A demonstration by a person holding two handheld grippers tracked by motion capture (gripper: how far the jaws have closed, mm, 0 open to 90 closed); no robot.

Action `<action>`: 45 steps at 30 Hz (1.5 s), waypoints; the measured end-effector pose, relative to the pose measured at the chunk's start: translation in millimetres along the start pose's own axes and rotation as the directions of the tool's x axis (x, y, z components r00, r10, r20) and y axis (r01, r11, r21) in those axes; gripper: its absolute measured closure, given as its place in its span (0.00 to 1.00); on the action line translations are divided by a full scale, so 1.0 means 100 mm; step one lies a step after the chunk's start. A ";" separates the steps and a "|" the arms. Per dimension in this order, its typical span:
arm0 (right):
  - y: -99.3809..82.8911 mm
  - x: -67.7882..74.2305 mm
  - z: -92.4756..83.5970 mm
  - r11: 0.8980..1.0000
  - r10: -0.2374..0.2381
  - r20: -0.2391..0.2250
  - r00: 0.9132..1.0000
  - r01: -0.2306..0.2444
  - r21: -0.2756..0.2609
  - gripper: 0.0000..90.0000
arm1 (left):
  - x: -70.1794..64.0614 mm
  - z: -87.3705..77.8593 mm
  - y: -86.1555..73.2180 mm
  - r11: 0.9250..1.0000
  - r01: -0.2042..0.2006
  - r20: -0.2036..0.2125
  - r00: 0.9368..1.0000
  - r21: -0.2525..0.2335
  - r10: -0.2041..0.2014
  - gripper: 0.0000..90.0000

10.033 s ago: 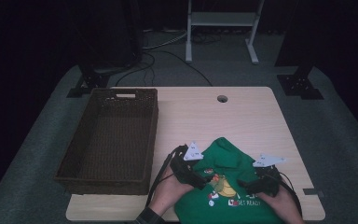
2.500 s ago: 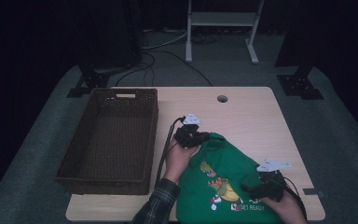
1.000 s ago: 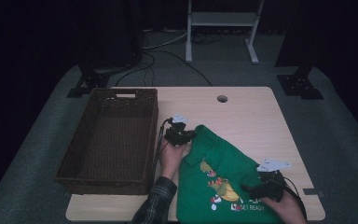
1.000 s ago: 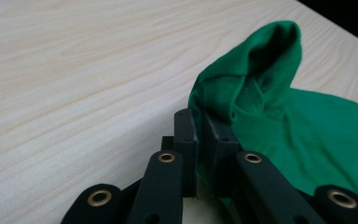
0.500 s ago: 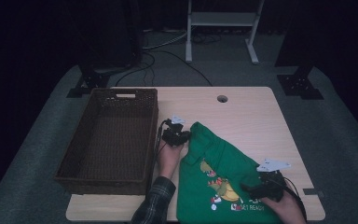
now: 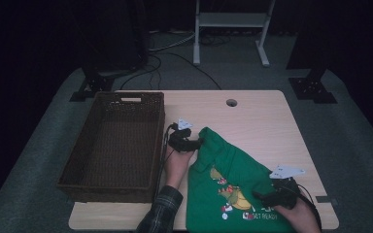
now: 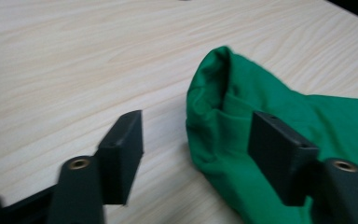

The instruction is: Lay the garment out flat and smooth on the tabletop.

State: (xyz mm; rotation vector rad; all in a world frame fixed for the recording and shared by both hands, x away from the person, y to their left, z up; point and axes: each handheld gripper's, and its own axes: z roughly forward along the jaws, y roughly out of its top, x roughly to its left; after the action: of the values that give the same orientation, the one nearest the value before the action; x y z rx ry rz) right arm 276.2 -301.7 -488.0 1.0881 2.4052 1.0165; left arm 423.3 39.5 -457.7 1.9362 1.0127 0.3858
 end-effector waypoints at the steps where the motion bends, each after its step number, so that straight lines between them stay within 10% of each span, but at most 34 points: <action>1: -0.01 -0.01 -0.01 1.000 0.001 0.001 1.000 -0.001 0.000 0.00 | -0.02 0.00 0.02 1.000 -0.005 0.008 1.000 0.002 0.005 0.34; 22: -0.14 -0.15 -0.14 1.000 0.013 0.012 1.000 -0.013 0.000 0.00 | -0.49 0.06 0.17 0.995 -0.094 0.169 0.981 -0.017 0.095 0.23; 35: -0.15 -0.16 -0.15 1.000 0.012 0.012 1.000 -0.012 0.002 0.00 | -0.71 0.22 0.18 0.988 -0.149 0.216 0.966 0.028 0.140 0.62; 45: -0.15 -0.16 -0.15 1.000 0.012 0.012 1.000 -0.012 0.002 0.00 | -0.81 0.39 0.12 0.979 -0.192 0.225 0.959 0.074 0.171 0.74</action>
State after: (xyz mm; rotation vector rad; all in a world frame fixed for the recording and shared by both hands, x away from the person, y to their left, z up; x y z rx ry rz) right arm 271.1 -327.3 -488.1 1.1077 2.3933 1.0089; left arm 403.3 -48.8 -460.2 2.1128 0.7255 0.2244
